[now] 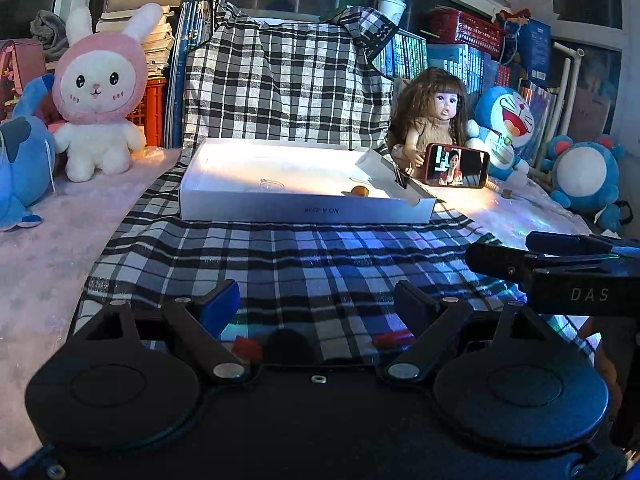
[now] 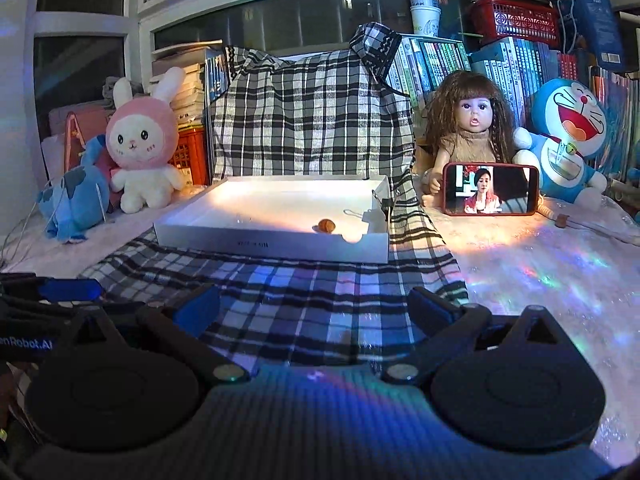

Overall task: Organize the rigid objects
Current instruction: 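Withdraw both tools from the tray back toward the items on the cloth, then grasp a blue hair clip with the right tool while the left tool grasps a black round cap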

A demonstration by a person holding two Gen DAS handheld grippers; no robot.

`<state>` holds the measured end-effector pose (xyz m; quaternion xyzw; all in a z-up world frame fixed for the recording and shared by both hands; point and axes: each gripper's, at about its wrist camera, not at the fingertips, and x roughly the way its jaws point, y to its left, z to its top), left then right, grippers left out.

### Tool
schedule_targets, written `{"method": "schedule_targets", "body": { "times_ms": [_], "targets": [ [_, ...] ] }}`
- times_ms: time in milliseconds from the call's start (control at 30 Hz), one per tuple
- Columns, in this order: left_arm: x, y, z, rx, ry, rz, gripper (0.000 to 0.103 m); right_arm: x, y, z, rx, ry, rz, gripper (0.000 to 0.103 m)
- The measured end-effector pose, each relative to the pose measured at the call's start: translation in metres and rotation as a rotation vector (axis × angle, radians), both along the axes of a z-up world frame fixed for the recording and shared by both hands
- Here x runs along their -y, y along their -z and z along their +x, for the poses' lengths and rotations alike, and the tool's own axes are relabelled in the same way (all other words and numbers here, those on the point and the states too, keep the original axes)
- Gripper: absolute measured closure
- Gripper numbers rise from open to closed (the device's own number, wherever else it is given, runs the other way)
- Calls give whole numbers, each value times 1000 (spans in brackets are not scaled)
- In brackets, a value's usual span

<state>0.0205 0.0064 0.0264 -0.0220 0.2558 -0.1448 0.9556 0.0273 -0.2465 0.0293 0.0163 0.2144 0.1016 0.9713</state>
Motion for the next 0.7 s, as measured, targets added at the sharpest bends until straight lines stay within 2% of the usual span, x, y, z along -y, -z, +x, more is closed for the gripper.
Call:
{"method": "schedule_targets", "body": {
  "times_ms": [333,500,700],
  "targets": [
    [-2,12,-14,-5,-14,24,19,1,14,-14,-15,28,8,0],
    [-3,14,-21,-9,-23,1,19,2,19,-19,-18,49,22,0],
    [1,16,-30,21,-20,38,20,2,22,-26,-27,54,7,0]
  ]
}}
